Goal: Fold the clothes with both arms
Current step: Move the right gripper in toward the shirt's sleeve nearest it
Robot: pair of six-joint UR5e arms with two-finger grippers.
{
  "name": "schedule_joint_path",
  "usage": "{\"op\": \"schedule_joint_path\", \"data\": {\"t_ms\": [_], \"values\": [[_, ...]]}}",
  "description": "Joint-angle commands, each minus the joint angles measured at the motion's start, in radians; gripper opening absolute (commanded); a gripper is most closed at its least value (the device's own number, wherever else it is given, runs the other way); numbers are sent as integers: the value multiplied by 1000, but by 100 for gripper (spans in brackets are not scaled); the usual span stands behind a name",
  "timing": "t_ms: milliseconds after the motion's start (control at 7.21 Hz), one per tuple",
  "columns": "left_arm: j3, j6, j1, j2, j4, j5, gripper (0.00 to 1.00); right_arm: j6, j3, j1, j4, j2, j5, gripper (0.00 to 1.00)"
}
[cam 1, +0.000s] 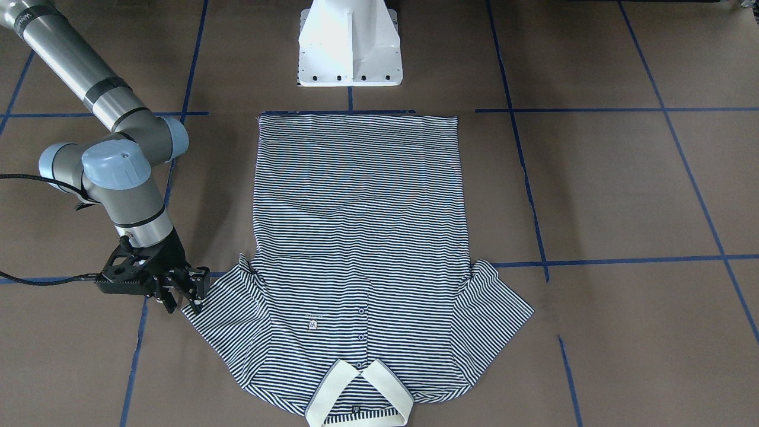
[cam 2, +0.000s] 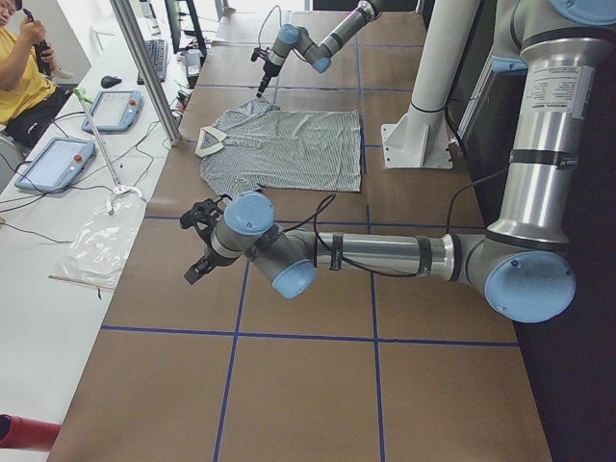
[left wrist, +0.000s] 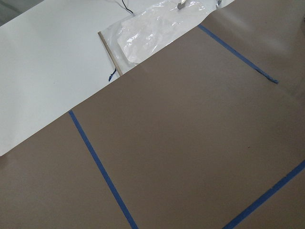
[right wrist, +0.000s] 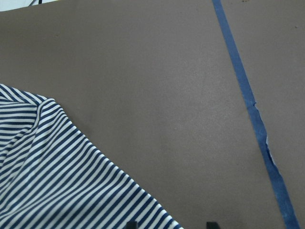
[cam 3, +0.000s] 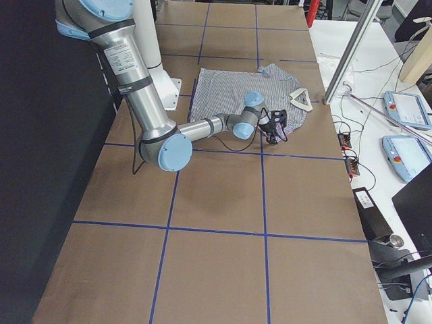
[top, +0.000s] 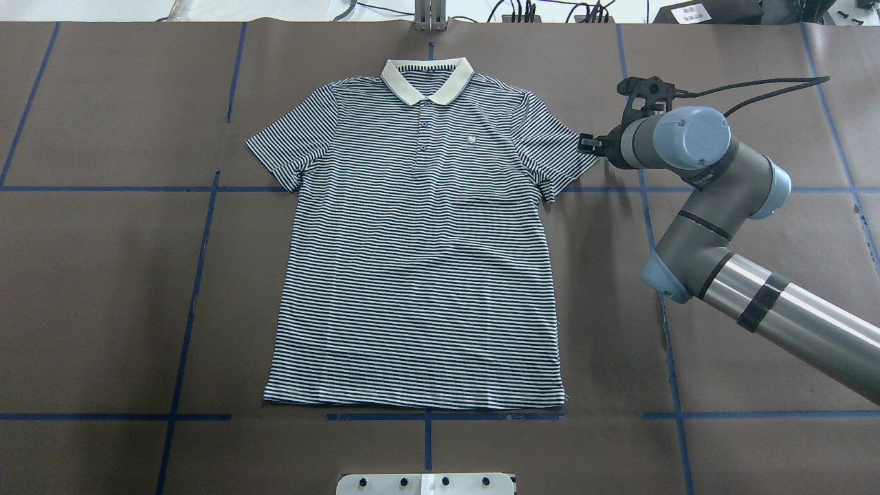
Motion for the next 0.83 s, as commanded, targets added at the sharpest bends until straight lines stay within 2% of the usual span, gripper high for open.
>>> {"op": "schedule_joint_path", "data": {"t_ms": [0,139,277,693], "values": [[0,0,0,1,1,0,100,1,-5,-2,1,-1,0,53],[0,0,0,1,0,0,100,2,-5,-4,1,2,0,30],[0,0,0,1,-1,0,100,1,-7,-2,-2,2,-1,2],[2,0,0,2,1,0,100,-1,-1,7,-41,17,-24,0]]}}
